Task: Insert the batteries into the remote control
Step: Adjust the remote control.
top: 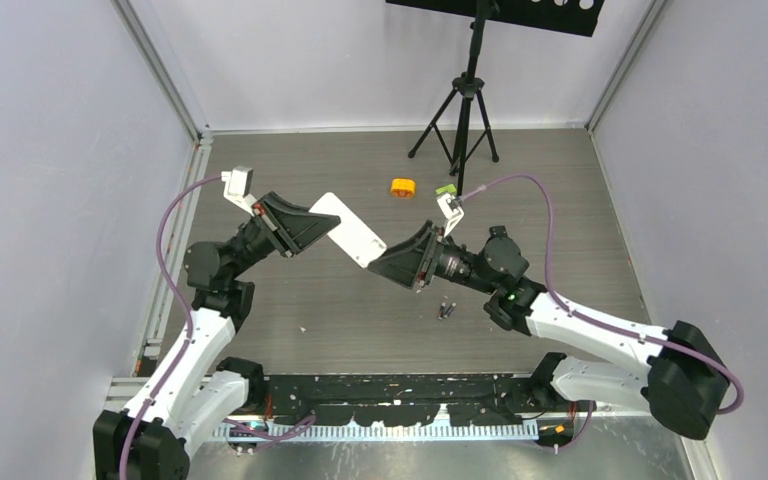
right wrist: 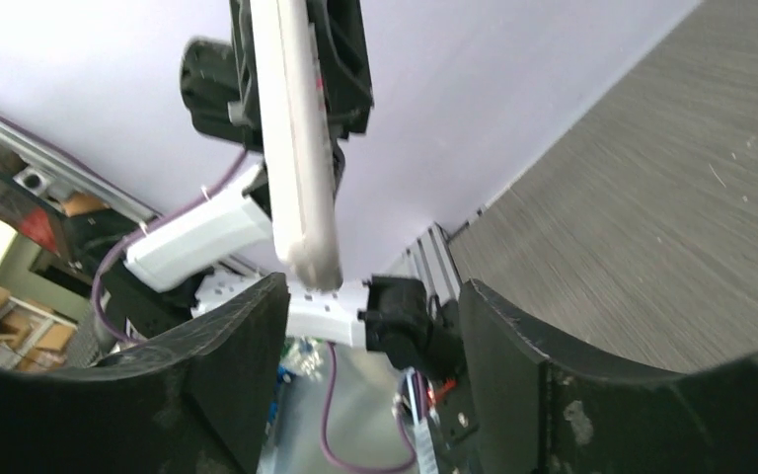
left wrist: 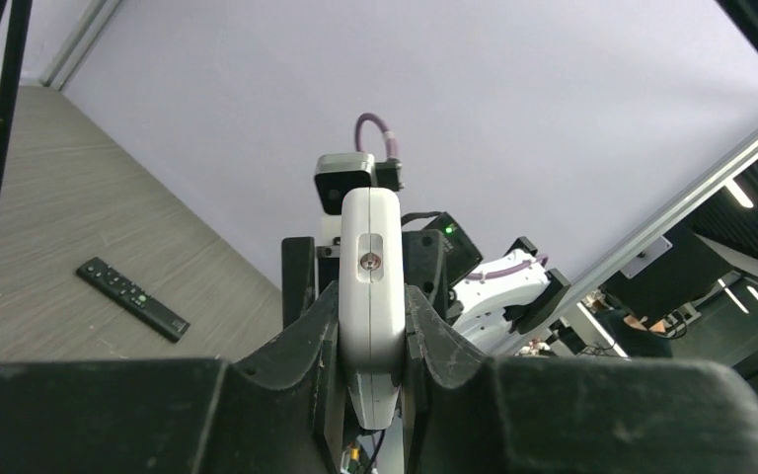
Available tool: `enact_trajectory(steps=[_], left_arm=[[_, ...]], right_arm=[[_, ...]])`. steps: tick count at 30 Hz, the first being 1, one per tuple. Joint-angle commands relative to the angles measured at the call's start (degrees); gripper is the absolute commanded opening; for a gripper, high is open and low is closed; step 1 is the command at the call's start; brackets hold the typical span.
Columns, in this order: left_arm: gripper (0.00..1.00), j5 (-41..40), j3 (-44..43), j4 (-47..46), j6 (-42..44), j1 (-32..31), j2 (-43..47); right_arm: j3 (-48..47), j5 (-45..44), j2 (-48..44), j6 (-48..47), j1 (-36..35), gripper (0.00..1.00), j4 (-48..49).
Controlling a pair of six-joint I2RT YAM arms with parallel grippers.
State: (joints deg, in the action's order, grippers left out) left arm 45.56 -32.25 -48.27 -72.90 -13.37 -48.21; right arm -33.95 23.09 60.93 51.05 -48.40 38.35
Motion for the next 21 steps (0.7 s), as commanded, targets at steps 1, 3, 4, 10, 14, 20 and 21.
enact_trajectory(steps=[1, 3, 4, 10, 14, 20, 21], left_arm=[[0.00, -2.49, 0.15, -6.13, -3.61, -0.17, 1.40], [0.00, -2.59, 0.09, -6.16, -3.89, -0.17, 1.41], [0.00, -2.65, 0.08, -6.15, -3.98, -0.17, 1.37], [0.00, -2.37, 0.16, -6.05, -4.18, -0.17, 1.28], [0.12, -1.07, -0.09, -5.11, -3.12, -0.17, 1.05], [0.72, 2.58, -5.01, 12.43, 4.24, -0.17, 2.31], [0.75, 4.07, -6.60, 16.40, 6.16, -0.10, 2.26]], right_arm=[[-2.02, -4.48, 4.30, 5.41, -0.38, 0.66, 17.88], [-3.31, -3.76, 6.37, 6.85, -0.44, 0.61, 20.09], [-3.84, -3.68, 7.12, 7.21, -0.46, 0.58, 20.90], [-5.71, -5.34, 7.97, 7.78, -0.56, 0.34, 20.52], [-7.34, -5.54, 6.26, 6.03, -0.56, 0.08, 14.14], [-10.73, -4.03, -0.13, -3.18, 0.39, 0.00, -7.80], [-11.46, -3.18, -1.39, -4.59, 0.86, 0.00, -10.96]])
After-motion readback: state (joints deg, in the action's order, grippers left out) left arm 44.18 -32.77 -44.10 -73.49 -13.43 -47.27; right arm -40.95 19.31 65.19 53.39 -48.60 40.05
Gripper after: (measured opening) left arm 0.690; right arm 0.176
